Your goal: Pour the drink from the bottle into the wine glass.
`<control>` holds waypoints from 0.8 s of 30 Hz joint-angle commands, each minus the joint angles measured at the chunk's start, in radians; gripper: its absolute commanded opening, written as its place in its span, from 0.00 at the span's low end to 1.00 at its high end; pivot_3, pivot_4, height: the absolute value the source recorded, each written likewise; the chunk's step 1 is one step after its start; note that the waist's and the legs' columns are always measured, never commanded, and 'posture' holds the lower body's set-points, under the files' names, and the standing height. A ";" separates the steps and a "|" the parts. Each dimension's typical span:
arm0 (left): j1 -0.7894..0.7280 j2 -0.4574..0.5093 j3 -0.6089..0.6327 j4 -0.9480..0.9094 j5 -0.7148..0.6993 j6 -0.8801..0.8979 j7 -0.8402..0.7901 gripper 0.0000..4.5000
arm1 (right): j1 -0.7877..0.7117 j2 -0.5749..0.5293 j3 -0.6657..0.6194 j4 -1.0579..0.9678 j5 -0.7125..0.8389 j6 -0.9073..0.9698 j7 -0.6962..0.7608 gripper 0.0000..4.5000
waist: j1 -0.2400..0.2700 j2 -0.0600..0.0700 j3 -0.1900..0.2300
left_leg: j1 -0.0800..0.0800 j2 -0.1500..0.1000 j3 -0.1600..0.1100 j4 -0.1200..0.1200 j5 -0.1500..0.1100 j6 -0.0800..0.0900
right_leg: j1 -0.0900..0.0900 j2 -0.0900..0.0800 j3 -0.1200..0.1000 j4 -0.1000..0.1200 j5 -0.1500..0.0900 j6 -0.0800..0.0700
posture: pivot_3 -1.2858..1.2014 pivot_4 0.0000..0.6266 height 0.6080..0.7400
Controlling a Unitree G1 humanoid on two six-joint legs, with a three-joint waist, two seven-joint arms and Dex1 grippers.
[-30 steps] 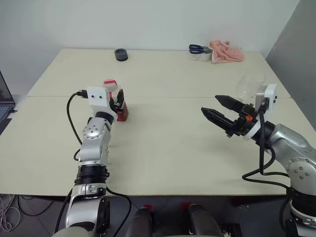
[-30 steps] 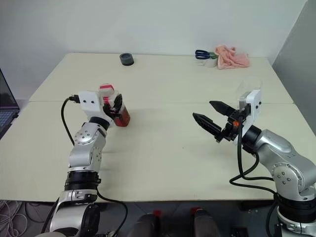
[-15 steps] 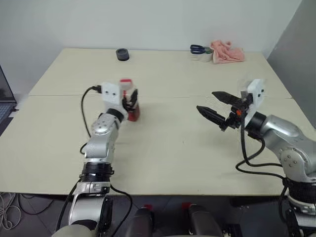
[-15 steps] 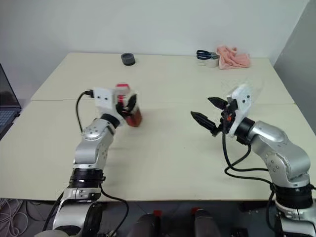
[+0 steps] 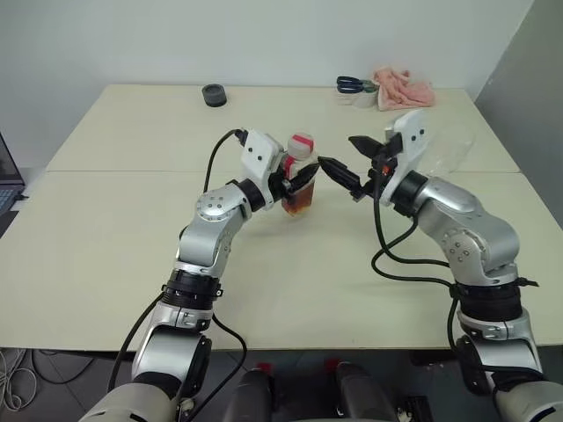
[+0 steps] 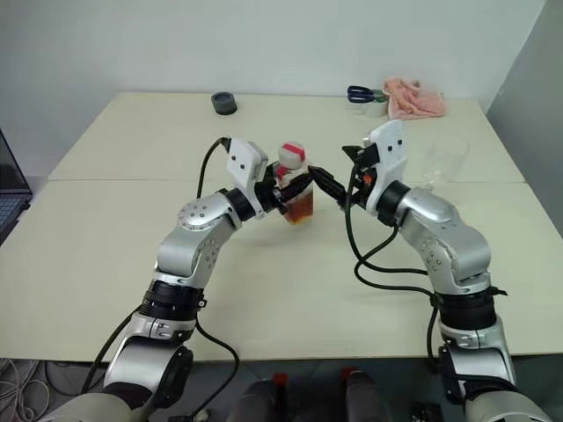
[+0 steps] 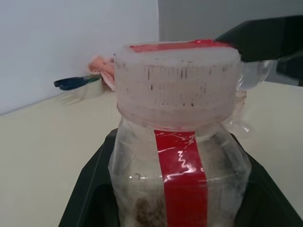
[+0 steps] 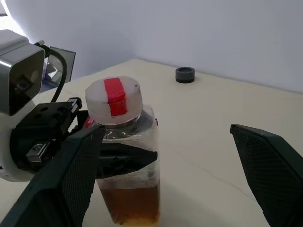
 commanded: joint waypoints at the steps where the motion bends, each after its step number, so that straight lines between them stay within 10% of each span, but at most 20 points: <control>1: -0.035 -0.013 0.011 -0.037 -0.020 -0.003 -0.006 0.44 | -0.028 0.049 -0.006 -0.040 -0.001 0.008 -0.045 1.00 | 0.000 0.000 0.000 | -0.003 0.000 0.000 0.001 0.002 -0.003 | -0.004 0.000 0.000 0.001 0.000 0.000 | 0.52 0.24 1.00; 19: -0.018 -0.048 -0.001 -0.048 -0.011 0.019 -0.004 0.44 | -0.052 0.170 -0.009 -0.045 -0.023 -0.015 -0.079 1.00 | -0.001 0.000 0.000 | -0.006 -0.001 -0.001 0.000 0.003 -0.004 | -0.006 0.001 -0.001 0.001 0.000 -0.001 | 0.52 0.24 1.00; 24: -0.012 -0.049 -0.003 -0.058 -0.010 0.027 -0.004 0.44 | -0.053 0.166 -0.013 -0.042 -0.020 -0.015 -0.066 0.73 | -0.001 0.000 0.000 | -0.006 -0.001 -0.001 0.000 0.003 -0.004 | -0.006 0.001 -0.001 0.001 0.000 -0.001 | 0.52 0.24 1.00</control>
